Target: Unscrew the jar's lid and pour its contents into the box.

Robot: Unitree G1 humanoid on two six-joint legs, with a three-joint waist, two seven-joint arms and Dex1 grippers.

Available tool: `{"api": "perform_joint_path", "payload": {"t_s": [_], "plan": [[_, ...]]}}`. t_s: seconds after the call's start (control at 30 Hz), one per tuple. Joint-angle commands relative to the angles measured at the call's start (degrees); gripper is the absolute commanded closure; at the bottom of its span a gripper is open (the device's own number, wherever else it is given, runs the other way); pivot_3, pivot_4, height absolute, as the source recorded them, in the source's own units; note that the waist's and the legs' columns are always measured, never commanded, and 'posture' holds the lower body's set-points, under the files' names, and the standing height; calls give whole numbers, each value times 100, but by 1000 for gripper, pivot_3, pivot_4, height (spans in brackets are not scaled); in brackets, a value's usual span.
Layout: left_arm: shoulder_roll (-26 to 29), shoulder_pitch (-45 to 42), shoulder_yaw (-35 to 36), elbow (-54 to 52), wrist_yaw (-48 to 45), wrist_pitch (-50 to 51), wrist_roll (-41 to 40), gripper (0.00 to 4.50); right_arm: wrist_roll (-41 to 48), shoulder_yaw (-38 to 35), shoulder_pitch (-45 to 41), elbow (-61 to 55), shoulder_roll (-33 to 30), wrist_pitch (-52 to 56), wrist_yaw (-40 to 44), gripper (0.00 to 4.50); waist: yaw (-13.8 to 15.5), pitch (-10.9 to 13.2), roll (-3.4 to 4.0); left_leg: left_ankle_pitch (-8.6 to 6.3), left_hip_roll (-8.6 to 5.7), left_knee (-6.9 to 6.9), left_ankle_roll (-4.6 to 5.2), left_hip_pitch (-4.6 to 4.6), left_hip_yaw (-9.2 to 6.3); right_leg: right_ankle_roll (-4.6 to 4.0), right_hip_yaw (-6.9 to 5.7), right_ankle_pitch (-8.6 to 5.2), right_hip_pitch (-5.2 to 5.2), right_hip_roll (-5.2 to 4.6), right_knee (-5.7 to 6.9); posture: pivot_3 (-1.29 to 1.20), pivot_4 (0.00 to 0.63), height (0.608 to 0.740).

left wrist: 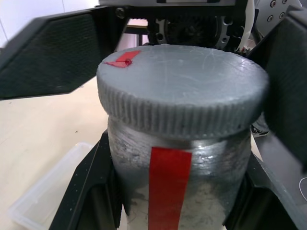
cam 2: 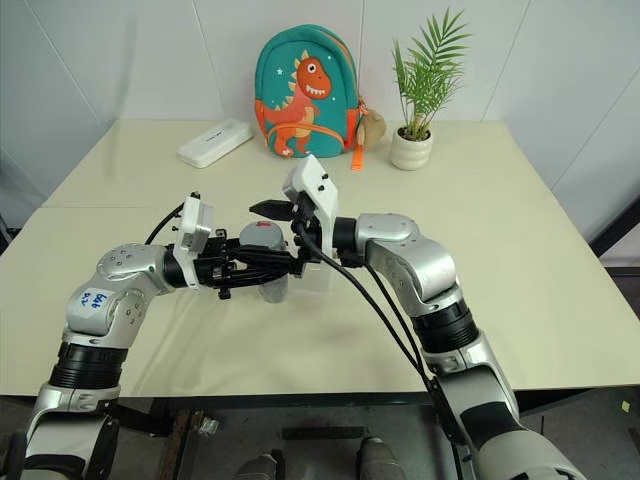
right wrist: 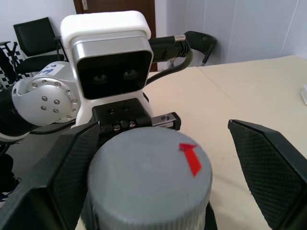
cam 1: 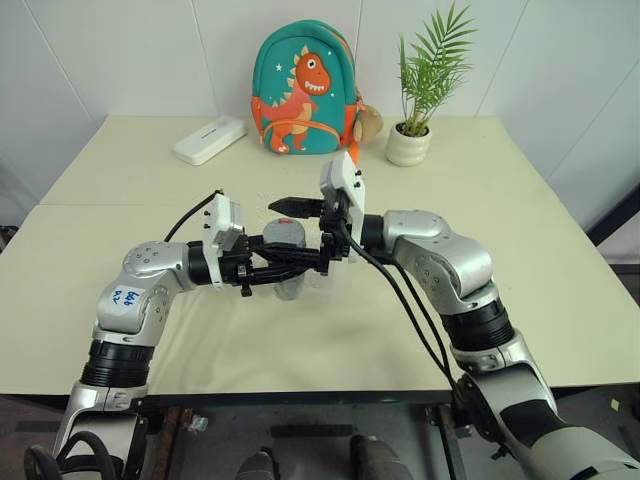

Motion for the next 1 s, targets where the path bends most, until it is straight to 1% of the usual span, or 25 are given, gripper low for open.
{"api": "perform_joint_path", "payload": {"t_s": [0.03,0.57,1.0], "plan": [[-2,-123,54,-79,-53,-34,-97,2434,-63,-191,-169,141,10,-259,-46,20,0,0,0,0,0,0,0,0,0,0,0,0,0,0,0,0,150,740],[41,-96,77,-91,-12,-37,-115,2434,54,-392,-62,338,-561,-374,478,20,-2,0,0,0,0,0,0,0,0,0,0,0,1,0,-1,0,150,740],[59,-2,120,-188,42,-47,-126,2434,311,-429,34,304,-685,-323,733,20,-1,0,0,0,0,1,0,0,0,0,0,0,1,0,-2,0,150,740]]}}
